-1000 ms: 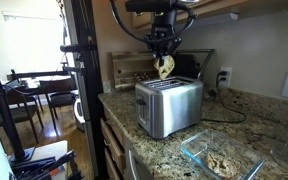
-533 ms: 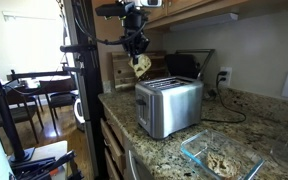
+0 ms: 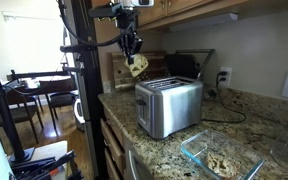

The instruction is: Put a slice of bread in the right compartment of the toaster

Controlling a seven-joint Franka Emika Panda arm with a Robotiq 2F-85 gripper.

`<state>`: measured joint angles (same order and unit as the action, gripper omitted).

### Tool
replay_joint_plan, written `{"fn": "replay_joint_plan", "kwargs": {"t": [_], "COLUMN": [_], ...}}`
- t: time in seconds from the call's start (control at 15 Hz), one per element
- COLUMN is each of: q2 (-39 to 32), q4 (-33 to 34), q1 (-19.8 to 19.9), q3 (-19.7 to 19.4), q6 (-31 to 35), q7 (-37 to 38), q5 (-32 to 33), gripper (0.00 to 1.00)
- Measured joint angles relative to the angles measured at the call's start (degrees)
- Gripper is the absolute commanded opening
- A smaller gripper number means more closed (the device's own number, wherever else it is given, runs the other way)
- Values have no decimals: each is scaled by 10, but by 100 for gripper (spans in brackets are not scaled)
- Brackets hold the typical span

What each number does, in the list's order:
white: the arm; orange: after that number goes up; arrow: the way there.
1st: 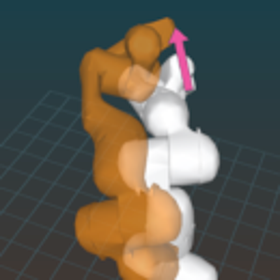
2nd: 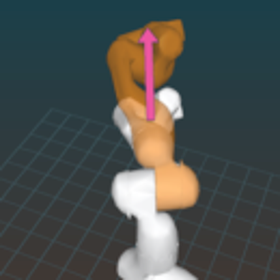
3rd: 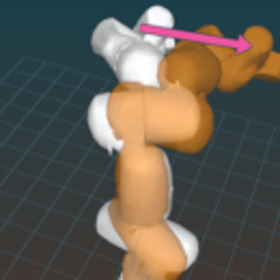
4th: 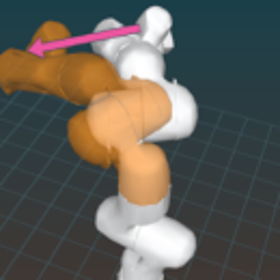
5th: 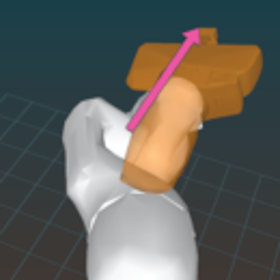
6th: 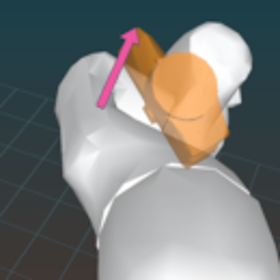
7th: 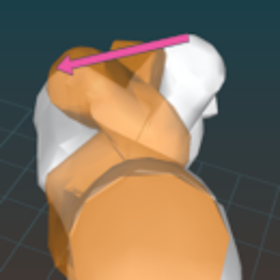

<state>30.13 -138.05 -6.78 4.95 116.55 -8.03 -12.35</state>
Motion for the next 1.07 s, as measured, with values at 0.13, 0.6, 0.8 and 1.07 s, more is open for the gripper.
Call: {"fn": "replay_joint_plan", "kwargs": {"t": [0.13,0.6,0.8,1.07], "q2": [0,0,-5,-18], "q4": [0,0,0,0], "q1": [0,8,18,32], "q3": [0,-4,-10,-20], "q6": [1,23,34,49], "q7": [8,25,25,25], "q5": [0,6,14,27], "gripper": [6,6,6,6]}}
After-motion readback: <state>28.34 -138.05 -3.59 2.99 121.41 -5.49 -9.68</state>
